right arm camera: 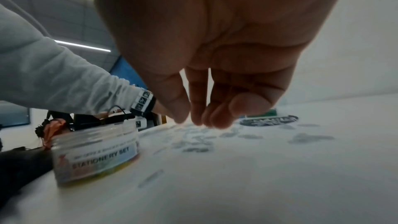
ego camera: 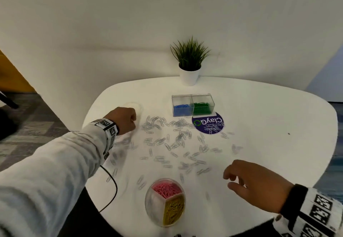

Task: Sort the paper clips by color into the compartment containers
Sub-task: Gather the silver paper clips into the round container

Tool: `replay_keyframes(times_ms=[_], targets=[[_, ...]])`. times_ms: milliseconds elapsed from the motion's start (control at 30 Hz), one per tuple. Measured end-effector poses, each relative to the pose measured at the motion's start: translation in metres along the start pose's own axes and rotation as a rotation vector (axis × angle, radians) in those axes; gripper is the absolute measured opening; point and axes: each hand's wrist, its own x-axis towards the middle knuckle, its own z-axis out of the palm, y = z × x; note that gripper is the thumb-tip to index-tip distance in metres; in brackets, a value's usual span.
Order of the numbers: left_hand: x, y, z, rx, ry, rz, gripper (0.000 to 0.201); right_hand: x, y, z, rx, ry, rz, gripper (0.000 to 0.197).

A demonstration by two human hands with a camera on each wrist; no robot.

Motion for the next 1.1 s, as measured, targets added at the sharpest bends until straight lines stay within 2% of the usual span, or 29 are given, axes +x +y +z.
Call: replay_keyframes(times_ms=[67, 133, 200, 267, 333, 433, 533, 600, 633, 733, 833, 900, 1000, 1033, 1100], targets=[[-0.022, 0.011, -0.010, -0.135, 0.129, 0.024, 0.016, -0.006, 0.006, 0.012, -0.041, -0.083, 0.041, 0.020], [-0.058, 0.032, -0.017, -0.265, 0.200, 0.119, 0.016, -0.006, 0.007, 0.022, -0.067, -0.105, 0.042, 0.024], [-0.101, 0.057, -0.018, -0.368, 0.176, 0.249, 0.018, 0.000, 0.002, 0.029, -0.065, -0.082, 0.006, 0.027], [-0.141, 0.076, -0.013, -0.414, 0.080, 0.380, 0.021, 0.007, -0.004, 0.036, -0.050, -0.078, -0.045, 0.032], [-0.167, 0.088, -0.003, -0.389, 0.000, 0.499, 0.020, 0.012, -0.010, 0.045, -0.062, -0.108, -0.095, 0.040], [-0.179, 0.094, 0.016, -0.213, -0.051, 0.664, 0.017, 0.016, -0.015, 0.057, -0.194, -0.136, -0.194, 0.042], [-0.176, 0.094, 0.032, -0.043, -0.064, 0.705, 0.028, 0.019, -0.022, 0.054, -0.262, -0.132, -0.226, 0.036], [-0.175, 0.093, 0.037, 0.022, -0.091, 0.686, 0.039, 0.019, -0.025, 0.053, -0.298, -0.116, -0.254, 0.029], [-0.176, 0.090, 0.037, 0.031, -0.104, 0.675, 0.038, 0.018, -0.025, 0.053, -0.310, -0.110, -0.264, 0.026], [-0.178, 0.082, 0.030, -0.124, -0.076, 0.613, 0.021, 0.020, -0.024, 0.053, -0.338, -0.108, -0.267, 0.022], [-0.167, 0.062, 0.016, -0.304, 0.069, 0.378, 0.016, 0.029, -0.027, 0.053, -0.378, -0.130, -0.240, 0.025], [-0.155, 0.037, 0.007, -0.174, 0.102, 0.238, 0.016, 0.037, -0.031, 0.050, -0.396, -0.145, -0.179, 0.025], [-0.144, -0.007, 0.003, 0.126, -0.011, 0.060, 0.020, 0.054, -0.031, 0.028, -0.303, -0.131, -0.078, 0.014], [-0.144, -0.019, 0.006, 0.161, -0.054, 0.024, 0.021, 0.060, -0.028, 0.019, -0.230, -0.105, -0.033, 0.006], [-0.148, -0.036, 0.012, 0.142, -0.123, -0.004, 0.025, 0.068, -0.015, 0.004, -0.057, -0.005, 0.065, 0.011]])
